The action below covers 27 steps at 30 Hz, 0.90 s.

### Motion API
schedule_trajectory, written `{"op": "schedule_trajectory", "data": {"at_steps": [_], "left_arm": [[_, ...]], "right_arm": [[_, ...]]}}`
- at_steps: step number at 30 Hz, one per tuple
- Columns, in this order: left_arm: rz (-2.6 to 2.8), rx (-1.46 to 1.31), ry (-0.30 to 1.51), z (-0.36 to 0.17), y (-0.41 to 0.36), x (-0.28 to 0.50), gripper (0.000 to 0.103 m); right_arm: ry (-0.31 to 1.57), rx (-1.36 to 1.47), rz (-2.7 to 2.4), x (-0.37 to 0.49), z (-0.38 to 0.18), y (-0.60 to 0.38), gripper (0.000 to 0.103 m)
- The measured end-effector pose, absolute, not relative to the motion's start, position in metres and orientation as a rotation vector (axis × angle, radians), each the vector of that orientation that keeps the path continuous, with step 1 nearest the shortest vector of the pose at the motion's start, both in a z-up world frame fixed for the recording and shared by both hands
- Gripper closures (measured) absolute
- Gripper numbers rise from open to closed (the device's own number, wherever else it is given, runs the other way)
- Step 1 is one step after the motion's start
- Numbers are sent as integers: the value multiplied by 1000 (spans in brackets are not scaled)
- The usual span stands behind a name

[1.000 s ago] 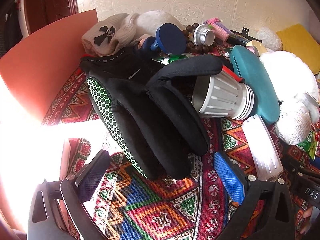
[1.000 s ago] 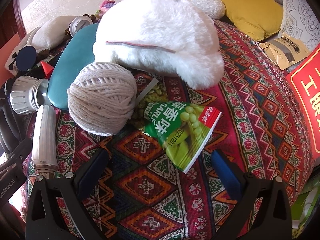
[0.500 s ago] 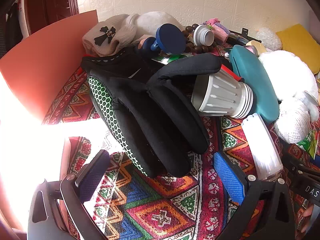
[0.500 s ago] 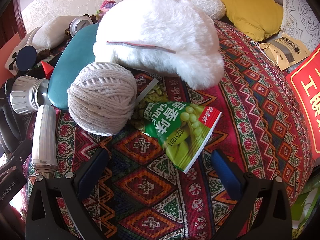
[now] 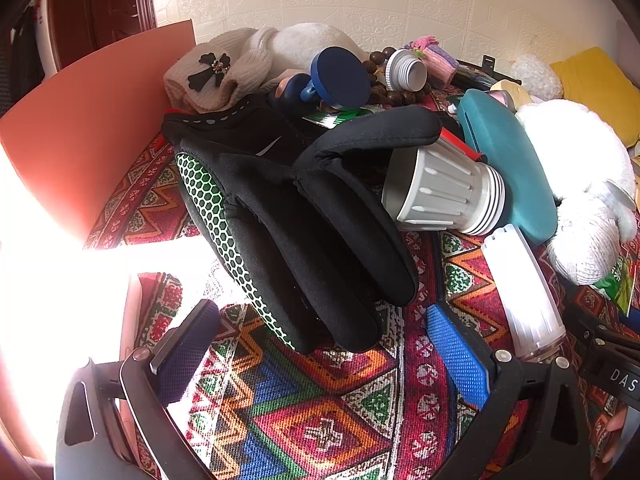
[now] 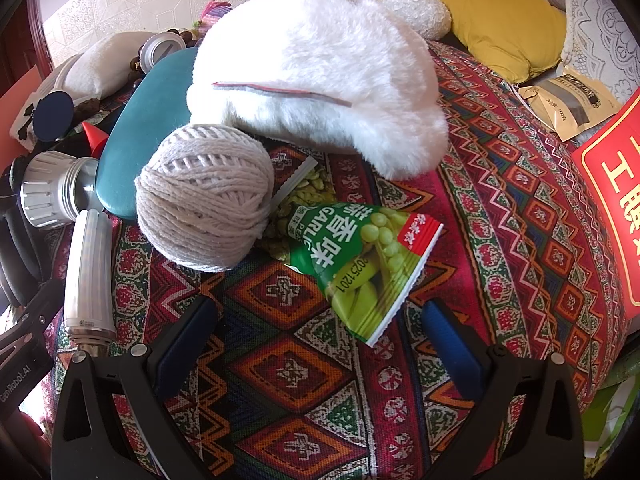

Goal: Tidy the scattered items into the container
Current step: 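Move the left gripper toward the white tube bulb on the bedspread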

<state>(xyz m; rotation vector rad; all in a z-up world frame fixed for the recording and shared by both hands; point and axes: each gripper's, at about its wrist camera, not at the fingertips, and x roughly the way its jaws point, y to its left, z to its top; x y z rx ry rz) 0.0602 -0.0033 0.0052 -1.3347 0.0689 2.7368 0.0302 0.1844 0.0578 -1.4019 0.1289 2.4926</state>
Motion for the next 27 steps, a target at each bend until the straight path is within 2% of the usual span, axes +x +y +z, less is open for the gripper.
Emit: {"op": "schedule_trajectory", "data": {"at_steps": [27], "left_arm": [[2613, -1361, 121, 10, -5, 87, 0]], "right_arm": [[123, -1397, 2502, 31, 57, 181, 1]]}}
